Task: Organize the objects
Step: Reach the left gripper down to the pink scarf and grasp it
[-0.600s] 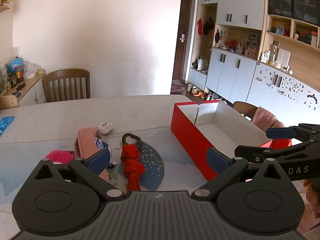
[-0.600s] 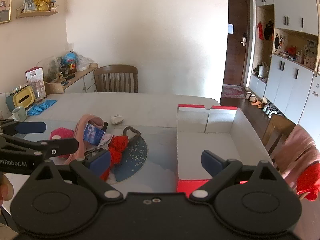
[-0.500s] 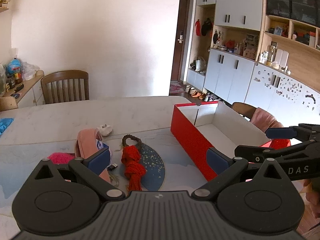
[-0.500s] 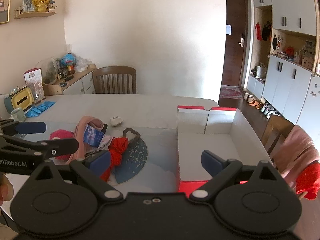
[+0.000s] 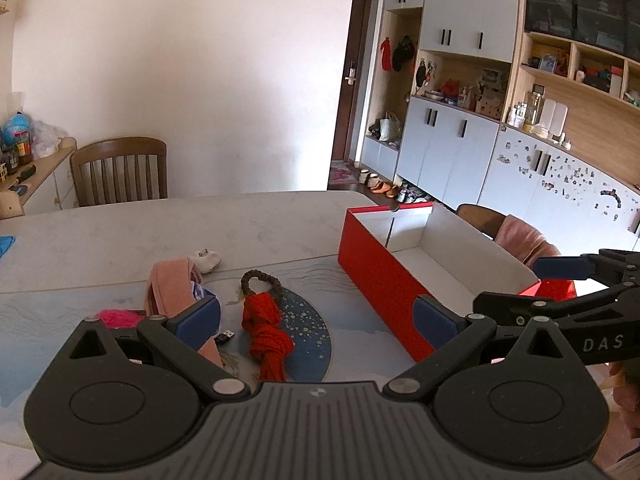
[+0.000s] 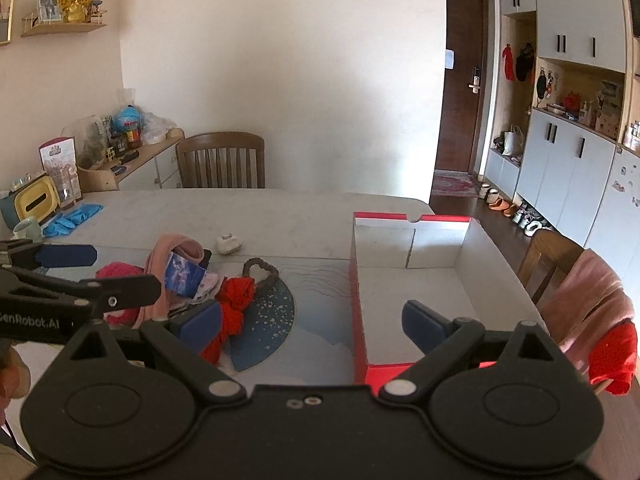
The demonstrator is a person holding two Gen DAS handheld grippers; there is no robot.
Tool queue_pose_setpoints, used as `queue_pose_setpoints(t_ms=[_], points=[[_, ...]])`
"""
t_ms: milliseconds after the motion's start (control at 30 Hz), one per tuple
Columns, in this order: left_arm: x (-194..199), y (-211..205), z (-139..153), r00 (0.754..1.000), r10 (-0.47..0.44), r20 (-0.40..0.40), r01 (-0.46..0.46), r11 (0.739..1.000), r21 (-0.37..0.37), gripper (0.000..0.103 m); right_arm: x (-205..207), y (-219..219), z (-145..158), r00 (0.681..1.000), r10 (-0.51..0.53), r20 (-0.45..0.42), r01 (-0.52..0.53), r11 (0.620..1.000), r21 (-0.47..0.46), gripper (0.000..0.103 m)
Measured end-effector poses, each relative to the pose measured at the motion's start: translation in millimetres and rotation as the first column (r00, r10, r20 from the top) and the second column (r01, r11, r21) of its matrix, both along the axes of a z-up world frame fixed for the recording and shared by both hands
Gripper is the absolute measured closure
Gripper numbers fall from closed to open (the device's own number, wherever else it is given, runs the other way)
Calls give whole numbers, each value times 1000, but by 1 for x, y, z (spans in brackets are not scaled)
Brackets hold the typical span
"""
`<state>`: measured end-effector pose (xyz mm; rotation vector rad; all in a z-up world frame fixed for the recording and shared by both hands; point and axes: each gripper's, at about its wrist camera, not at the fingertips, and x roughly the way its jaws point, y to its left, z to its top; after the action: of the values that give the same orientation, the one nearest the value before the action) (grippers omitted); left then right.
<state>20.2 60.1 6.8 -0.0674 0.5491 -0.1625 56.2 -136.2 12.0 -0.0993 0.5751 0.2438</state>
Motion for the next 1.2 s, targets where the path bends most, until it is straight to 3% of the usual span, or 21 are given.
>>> queue_pose_setpoints(t_ms=[333,567,833,1067,1200], points=[[35,7,-29,983,158,-94,-156,987,22,0,44,-45,-8,998,-39,-44,38,999,-31,6],[64,20,-71,942,283,-178,-263,956,130,0,77,-91,-22,992,-87,-90,81,994,-71,8],[88,40,-105,889,393,-237,-349,914,205,1,116,-139,-42,979,-157,-131,139,981,-133,12],[99,47,-115,866,437,-244,-387,893,228,2,150,-165,-60,965,-189,-181,159,973,-168,27],[106,48,-119,855,450,-259,-396,888,236,9,165,-175,-71,954,-183,-239,142,974,-178,37]])
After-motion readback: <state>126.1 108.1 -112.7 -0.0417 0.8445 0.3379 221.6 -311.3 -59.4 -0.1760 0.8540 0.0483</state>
